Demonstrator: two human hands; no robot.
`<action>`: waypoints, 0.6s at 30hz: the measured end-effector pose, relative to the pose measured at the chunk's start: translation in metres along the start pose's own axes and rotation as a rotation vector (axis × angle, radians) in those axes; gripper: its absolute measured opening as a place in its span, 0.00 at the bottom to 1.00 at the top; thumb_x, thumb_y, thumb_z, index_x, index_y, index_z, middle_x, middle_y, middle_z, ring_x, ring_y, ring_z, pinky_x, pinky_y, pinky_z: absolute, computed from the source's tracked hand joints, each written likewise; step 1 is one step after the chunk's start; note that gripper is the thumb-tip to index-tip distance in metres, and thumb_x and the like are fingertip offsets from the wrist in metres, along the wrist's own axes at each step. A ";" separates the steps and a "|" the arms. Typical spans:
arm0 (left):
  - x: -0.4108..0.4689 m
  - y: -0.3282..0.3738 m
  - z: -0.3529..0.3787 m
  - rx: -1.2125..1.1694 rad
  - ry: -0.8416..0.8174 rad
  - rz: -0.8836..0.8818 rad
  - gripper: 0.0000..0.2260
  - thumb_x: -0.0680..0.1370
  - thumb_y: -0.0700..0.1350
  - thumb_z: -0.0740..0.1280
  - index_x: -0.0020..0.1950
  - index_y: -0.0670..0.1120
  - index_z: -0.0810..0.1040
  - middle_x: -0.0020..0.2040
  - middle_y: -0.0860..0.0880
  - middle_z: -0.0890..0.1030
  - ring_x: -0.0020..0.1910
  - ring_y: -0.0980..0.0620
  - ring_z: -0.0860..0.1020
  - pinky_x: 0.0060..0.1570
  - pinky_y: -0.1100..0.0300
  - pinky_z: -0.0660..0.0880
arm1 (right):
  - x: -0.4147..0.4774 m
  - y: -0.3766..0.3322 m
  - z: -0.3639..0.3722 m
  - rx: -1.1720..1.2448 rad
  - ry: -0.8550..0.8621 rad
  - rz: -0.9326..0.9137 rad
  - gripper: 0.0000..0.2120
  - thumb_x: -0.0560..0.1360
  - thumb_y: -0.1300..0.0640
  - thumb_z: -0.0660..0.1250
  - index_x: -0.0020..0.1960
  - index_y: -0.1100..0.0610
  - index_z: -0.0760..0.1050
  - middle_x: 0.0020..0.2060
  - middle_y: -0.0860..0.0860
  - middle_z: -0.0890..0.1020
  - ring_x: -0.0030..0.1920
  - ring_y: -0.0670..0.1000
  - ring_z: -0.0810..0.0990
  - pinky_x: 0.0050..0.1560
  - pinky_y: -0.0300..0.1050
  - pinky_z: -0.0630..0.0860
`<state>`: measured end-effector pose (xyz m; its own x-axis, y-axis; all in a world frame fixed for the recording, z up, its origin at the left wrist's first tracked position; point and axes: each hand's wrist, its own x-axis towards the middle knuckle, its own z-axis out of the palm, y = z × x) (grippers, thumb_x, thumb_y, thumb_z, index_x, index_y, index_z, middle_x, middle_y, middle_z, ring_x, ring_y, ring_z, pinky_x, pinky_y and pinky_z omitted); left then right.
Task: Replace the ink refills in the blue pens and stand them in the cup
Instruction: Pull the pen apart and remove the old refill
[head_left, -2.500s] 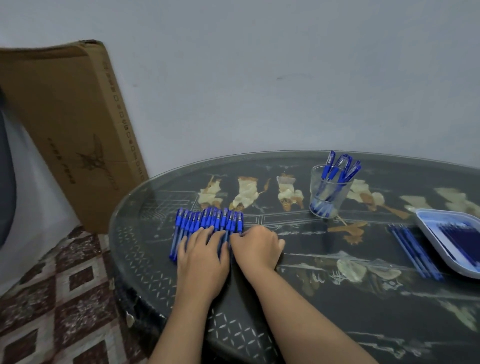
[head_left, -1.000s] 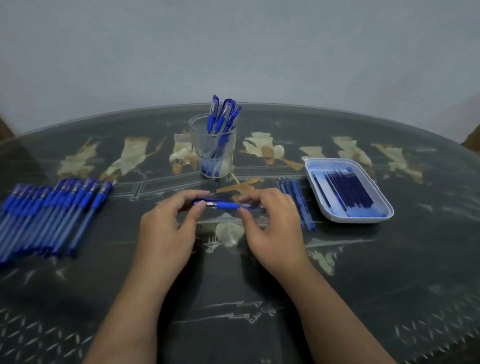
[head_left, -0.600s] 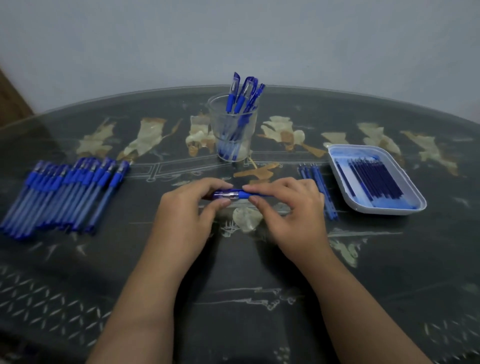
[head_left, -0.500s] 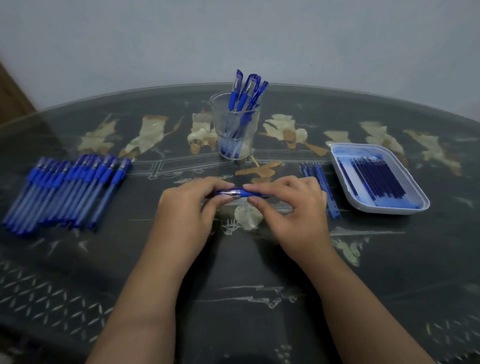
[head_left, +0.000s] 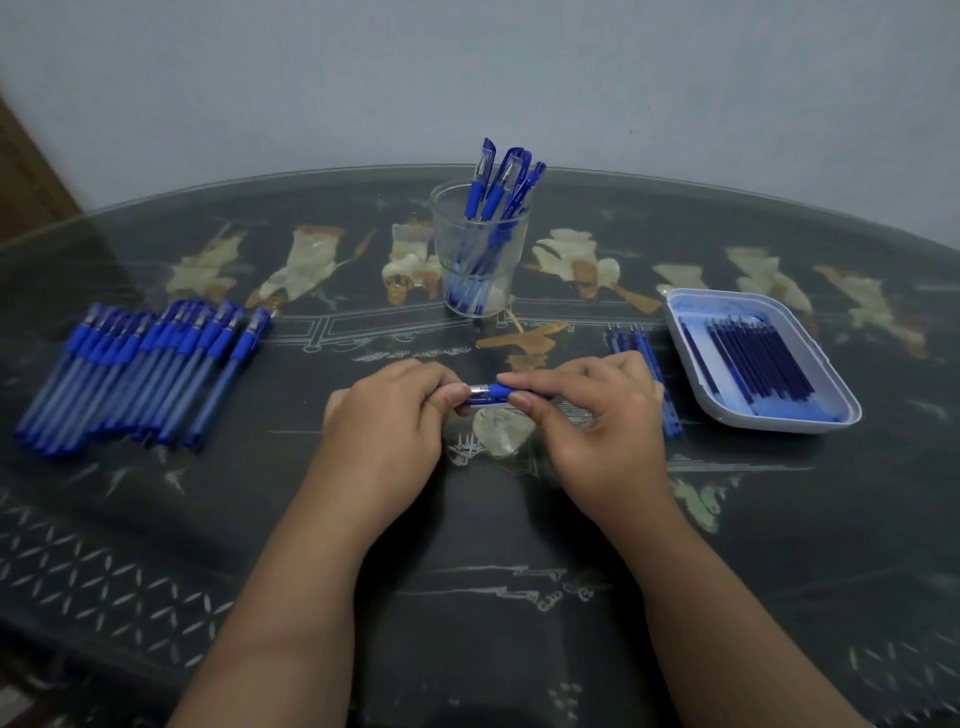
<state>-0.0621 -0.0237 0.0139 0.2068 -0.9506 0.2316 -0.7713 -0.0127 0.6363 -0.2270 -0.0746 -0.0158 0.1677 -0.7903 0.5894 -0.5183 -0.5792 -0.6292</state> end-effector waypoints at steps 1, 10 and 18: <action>0.000 0.000 0.000 0.007 0.002 -0.010 0.12 0.78 0.52 0.60 0.35 0.62 0.71 0.37 0.62 0.74 0.42 0.62 0.72 0.57 0.45 0.70 | 0.000 0.000 0.000 0.001 -0.001 -0.003 0.08 0.71 0.44 0.69 0.49 0.35 0.80 0.37 0.39 0.79 0.46 0.44 0.68 0.54 0.43 0.59; -0.003 0.003 -0.004 -0.198 0.061 0.007 0.10 0.75 0.44 0.72 0.45 0.61 0.81 0.43 0.65 0.82 0.48 0.65 0.78 0.57 0.60 0.73 | 0.001 -0.001 0.001 0.040 -0.034 0.031 0.10 0.72 0.47 0.69 0.50 0.33 0.78 0.38 0.40 0.80 0.47 0.48 0.71 0.54 0.50 0.63; -0.001 0.003 -0.003 -0.193 0.076 -0.172 0.10 0.77 0.51 0.67 0.38 0.65 0.80 0.34 0.67 0.80 0.43 0.60 0.79 0.60 0.42 0.71 | -0.001 -0.003 0.001 0.021 -0.016 -0.016 0.09 0.72 0.50 0.70 0.50 0.37 0.81 0.36 0.40 0.78 0.45 0.47 0.69 0.52 0.48 0.63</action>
<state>-0.0630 -0.0216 0.0174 0.3756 -0.9132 0.1578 -0.5932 -0.1061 0.7980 -0.2241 -0.0725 -0.0148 0.1894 -0.7842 0.5910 -0.4974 -0.5955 -0.6308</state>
